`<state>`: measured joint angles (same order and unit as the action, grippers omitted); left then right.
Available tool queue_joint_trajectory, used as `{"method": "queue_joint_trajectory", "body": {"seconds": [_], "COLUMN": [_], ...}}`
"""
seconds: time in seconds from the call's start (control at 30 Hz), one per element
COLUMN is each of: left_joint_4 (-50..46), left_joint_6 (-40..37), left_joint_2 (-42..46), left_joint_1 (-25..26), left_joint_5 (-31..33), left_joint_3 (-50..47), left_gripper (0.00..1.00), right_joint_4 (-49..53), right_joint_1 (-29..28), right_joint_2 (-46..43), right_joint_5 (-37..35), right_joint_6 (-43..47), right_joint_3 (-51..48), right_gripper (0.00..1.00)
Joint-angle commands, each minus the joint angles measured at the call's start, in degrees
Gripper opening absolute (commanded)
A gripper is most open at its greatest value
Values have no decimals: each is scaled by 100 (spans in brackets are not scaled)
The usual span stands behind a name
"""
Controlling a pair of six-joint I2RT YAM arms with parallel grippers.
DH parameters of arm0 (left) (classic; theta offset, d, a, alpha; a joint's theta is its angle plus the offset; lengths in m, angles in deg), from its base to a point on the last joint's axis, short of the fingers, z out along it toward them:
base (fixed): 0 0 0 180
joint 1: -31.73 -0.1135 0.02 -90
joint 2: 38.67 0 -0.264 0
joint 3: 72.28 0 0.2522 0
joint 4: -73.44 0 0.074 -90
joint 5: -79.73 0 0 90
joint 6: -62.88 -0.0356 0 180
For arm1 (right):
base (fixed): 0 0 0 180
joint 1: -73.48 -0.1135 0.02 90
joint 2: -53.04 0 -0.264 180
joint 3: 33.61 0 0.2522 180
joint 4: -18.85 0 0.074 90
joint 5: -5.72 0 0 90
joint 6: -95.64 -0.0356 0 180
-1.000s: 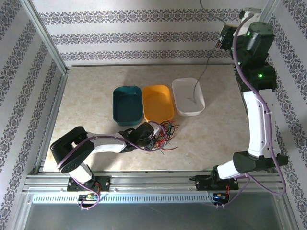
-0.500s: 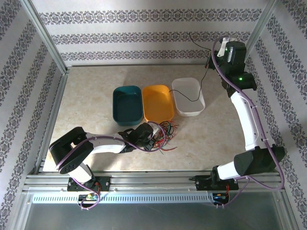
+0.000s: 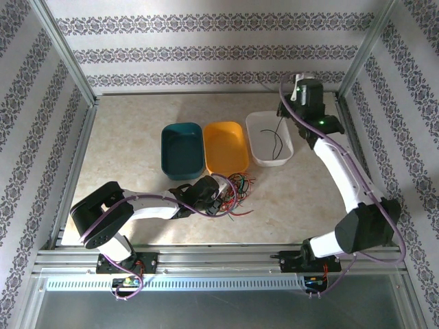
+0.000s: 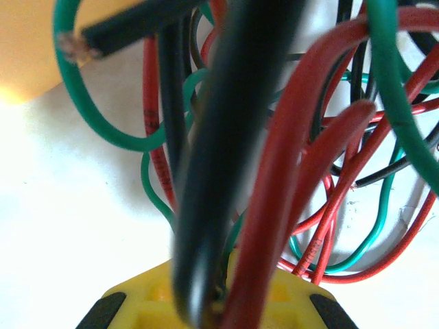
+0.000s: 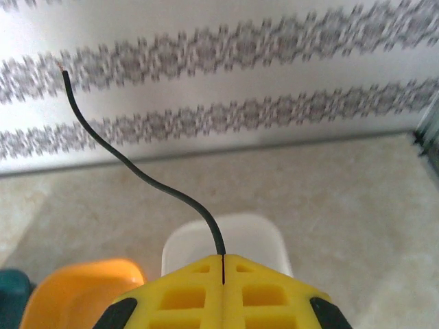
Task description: Untangle the cables
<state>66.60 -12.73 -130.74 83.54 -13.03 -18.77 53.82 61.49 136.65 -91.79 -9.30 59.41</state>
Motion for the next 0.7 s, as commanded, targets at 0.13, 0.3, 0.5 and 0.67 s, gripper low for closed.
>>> {"method": "queue_joint_trajectory", "body": {"seconds": [0.13,0.3,0.5,0.67], "left_joint_4": [-181,-208,-180,-179], "left_joint_6": [-86,-68,-42,-42], "left_joint_2": [67,88,124,119], "left_joint_1": [48,53,54,56], "left_joint_5": [101,100,123,118], "left_joint_3": [-72,-99,-151,-144], "left_gripper": [0,0,0,0], "right_joint_4": [-40,228,272,316], "right_joint_1": [11,38,91,129], "right_joint_2": [610,1185,1584,1852], "right_joint_5": [-390,-262,-287,-395], "right_joint_6": [-715,-979,-1277,-1388], "right_joint_3": [-437,-338,-522,-581], "right_gripper": [0,0,0,0]}}
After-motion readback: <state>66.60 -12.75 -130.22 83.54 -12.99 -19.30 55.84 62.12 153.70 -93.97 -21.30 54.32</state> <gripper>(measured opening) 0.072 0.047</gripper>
